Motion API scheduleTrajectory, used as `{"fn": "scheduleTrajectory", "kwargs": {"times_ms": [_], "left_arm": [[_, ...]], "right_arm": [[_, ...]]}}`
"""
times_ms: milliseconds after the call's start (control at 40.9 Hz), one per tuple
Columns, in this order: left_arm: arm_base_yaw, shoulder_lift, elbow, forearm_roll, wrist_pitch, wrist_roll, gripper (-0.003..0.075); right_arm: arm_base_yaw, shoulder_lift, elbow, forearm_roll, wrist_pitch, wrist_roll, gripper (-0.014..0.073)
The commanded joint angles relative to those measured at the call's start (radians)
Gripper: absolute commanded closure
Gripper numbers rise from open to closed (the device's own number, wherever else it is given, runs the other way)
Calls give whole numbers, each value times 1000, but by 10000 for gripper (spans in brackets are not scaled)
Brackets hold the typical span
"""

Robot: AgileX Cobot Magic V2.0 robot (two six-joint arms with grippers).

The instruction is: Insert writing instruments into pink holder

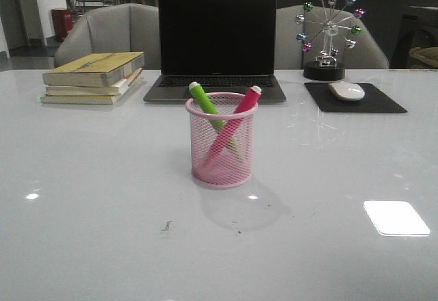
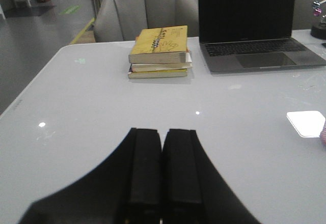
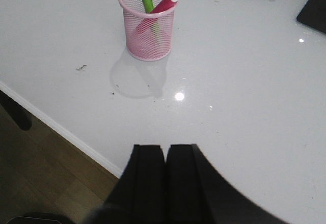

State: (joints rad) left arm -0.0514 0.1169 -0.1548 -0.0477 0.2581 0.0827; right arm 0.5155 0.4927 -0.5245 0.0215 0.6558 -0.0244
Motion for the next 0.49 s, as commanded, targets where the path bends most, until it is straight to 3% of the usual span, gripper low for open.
{"fn": "scheduleTrajectory", "kwargs": {"times_ms": [0, 220, 465], "left_arm": [[12, -43, 51, -20, -176, -11, 629], [10, -113, 165, -20, -319, -11, 629], [-29, -141, 163, 8, -304, -11, 629]], "right_arm": [[-7, 1, -26, -5, -81, 0, 536], [-7, 1, -26, -5, -81, 0, 536], [-7, 2, -26, -5, -78, 0, 536]]}}
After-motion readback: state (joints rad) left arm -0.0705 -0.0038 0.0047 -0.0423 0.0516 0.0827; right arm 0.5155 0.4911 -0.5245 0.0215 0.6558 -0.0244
